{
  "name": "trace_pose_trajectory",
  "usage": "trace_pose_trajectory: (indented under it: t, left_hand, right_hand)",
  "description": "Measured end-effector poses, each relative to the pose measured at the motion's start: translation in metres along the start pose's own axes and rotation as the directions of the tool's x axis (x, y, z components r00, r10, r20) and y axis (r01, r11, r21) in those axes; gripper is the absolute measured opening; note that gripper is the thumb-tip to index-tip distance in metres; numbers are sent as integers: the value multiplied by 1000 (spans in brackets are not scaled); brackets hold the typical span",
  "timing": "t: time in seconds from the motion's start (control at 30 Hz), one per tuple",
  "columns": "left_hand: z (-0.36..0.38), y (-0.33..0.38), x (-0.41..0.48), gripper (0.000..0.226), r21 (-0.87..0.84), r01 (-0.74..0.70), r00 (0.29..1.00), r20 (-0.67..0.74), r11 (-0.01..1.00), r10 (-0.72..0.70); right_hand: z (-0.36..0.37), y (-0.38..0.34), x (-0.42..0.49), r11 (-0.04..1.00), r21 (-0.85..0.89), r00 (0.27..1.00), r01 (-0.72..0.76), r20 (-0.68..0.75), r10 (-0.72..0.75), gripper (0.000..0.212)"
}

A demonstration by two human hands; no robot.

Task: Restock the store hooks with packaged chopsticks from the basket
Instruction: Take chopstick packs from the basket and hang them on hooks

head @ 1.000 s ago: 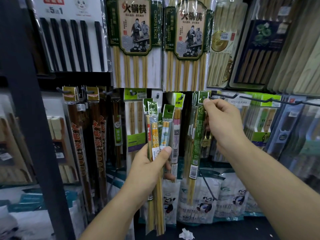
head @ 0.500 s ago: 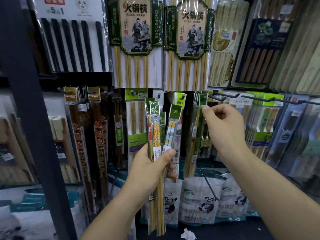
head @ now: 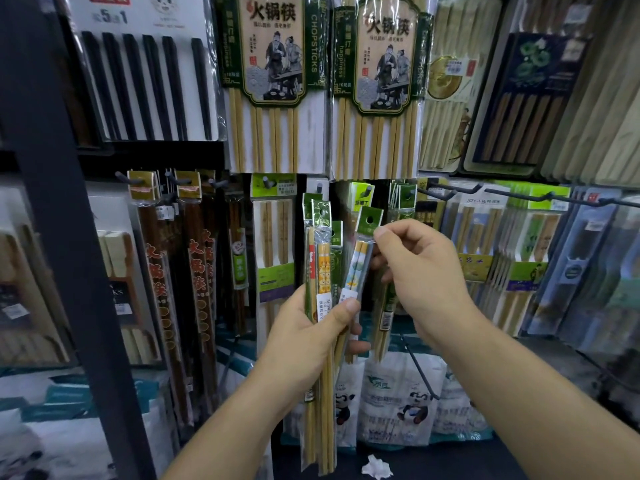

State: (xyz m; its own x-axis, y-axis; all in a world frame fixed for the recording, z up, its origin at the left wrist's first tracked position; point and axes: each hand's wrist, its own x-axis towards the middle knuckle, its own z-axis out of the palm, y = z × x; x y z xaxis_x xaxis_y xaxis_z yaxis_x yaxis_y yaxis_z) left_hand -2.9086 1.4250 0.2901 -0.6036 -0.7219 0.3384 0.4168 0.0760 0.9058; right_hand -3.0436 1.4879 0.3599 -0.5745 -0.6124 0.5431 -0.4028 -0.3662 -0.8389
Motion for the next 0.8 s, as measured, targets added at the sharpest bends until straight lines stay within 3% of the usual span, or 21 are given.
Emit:
trace_pose_trajectory:
  t: [0.2,0.47,0.8]
  left_hand:
    - [2,-2,0,11,-1,-7,1000,-22,1000,7]
    - [-7,0,2,16,72,2,992,-125,997,7]
    - [-6,-1,2,24,83,34,993,-117,996,-24]
  right_hand:
    - [3,1,-5,1000,16,998,21,56,-22,12]
    - [-22,-9,26,997,79,988,-2,-151,14,28]
    - [-26,1,40,998,-35,985,-43,-166,37,29]
